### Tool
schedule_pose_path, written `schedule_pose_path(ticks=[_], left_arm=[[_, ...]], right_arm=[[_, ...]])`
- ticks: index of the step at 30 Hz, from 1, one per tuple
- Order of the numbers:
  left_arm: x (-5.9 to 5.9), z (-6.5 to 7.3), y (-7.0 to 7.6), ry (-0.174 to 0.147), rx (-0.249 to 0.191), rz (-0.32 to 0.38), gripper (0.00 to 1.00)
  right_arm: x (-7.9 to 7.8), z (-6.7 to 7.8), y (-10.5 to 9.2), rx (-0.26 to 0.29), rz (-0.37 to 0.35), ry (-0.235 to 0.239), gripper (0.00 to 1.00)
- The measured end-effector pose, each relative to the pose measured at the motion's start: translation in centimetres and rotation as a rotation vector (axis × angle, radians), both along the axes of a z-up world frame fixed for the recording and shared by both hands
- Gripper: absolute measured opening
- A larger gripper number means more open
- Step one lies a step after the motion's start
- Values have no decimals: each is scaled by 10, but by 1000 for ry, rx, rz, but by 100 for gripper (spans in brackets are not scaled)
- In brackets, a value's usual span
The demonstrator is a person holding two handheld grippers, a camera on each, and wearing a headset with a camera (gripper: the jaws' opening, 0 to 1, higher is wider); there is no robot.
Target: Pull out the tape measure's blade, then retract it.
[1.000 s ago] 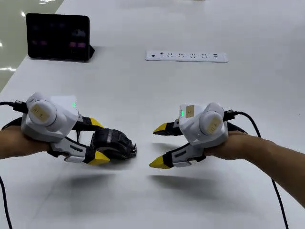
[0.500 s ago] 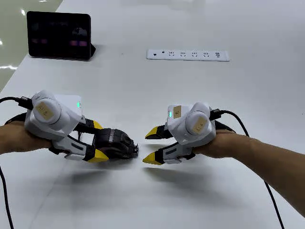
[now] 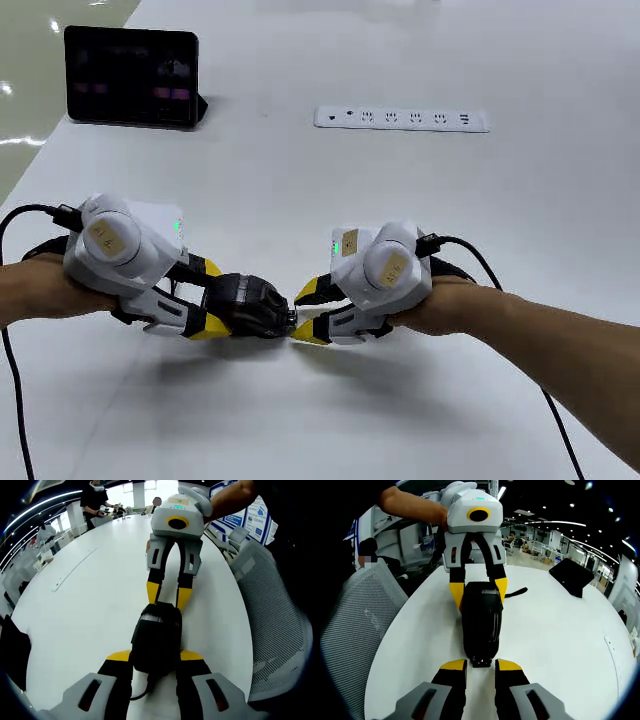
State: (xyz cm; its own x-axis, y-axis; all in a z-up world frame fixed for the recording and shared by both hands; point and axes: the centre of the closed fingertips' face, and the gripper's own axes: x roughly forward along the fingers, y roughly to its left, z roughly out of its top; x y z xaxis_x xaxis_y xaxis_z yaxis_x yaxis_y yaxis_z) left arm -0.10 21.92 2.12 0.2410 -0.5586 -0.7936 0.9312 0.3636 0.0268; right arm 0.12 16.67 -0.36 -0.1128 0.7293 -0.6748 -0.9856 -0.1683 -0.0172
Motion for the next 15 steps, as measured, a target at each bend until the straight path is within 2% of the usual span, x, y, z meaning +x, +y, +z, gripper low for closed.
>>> schedule_pose_path(ticks=[8,15], left_arm=[[1,0,1,-23,8,-22,26],[1,-1,1,-15,6,-21,25]], right_arm=[[0,-5,3,-24,10,-15,14],[0,-9,2,-44,-20,8,12]])
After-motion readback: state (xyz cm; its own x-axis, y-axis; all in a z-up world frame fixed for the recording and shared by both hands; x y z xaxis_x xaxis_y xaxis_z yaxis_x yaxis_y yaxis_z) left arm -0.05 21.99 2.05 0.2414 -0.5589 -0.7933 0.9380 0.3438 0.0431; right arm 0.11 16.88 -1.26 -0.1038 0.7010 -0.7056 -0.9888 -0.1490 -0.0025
